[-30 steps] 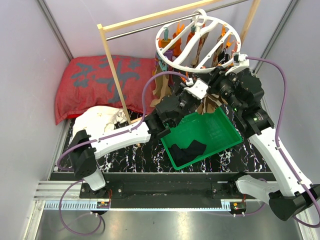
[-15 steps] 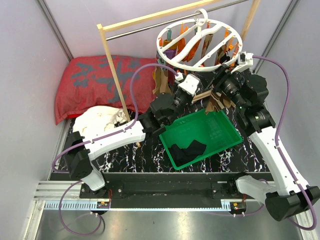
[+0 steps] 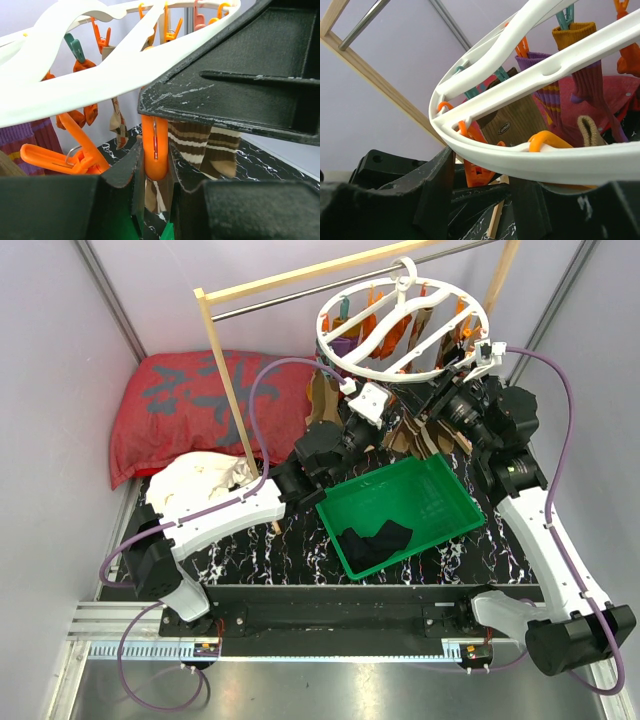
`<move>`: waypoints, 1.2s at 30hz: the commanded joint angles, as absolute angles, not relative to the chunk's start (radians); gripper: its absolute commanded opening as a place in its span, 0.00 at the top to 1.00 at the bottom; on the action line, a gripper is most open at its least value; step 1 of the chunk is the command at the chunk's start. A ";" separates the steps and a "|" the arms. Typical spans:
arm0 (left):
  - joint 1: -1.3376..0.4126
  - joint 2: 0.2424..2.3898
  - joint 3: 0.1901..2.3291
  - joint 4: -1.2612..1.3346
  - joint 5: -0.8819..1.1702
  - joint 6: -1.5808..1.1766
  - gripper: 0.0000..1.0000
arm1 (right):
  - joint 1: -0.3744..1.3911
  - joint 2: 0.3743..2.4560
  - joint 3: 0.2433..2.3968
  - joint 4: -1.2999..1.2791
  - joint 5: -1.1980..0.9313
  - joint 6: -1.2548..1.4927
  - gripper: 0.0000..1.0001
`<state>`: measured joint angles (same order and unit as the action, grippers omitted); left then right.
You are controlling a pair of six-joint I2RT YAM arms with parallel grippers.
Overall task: Clip the socks to the hanger
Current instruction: Open the clamp at the hanger.
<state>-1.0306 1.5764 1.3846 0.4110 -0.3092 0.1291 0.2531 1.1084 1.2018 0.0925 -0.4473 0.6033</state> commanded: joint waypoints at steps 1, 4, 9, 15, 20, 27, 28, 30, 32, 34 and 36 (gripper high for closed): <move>-1.037 1.542 1.410 0.391 -0.238 0.106 0.90 | 0.247 1.118 1.229 0.176 -0.476 0.612 0.50; -1.037 1.543 1.422 0.374 -0.233 0.106 0.90 | 0.247 1.124 1.235 0.175 -0.480 0.606 0.52; -1.039 1.548 1.434 0.353 -0.230 0.117 0.87 | 0.247 1.126 1.239 0.152 -0.480 0.598 0.59; -1.039 1.552 1.437 0.345 -0.235 0.132 0.71 | 0.248 1.111 1.241 0.123 -0.472 0.588 0.78; -1.039 1.542 1.425 0.347 -0.241 0.133 0.53 | 0.247 1.104 1.243 0.115 -0.466 0.589 0.96; -1.037 1.454 1.300 0.385 -0.244 0.121 0.29 | 0.247 1.095 1.235 0.115 -0.439 0.604 1.00; -1.037 1.438 1.280 0.387 -0.245 0.120 0.26 | 0.247 1.092 1.232 0.117 -0.433 0.607 1.00; -1.037 1.384 1.203 0.394 -0.247 0.103 0.22 | 0.247 1.089 1.229 0.115 -0.422 0.611 1.00; -1.037 1.344 1.149 0.393 -0.244 0.094 0.18 | 0.247 1.086 1.221 0.118 -0.408 0.612 1.00; -1.038 1.283 1.063 0.380 -0.233 0.080 0.16 | 0.247 1.085 1.213 0.124 -0.403 0.614 1.00; -1.039 1.229 0.985 0.357 -0.222 0.055 0.16 | 0.247 1.081 1.206 0.129 -0.397 0.609 1.00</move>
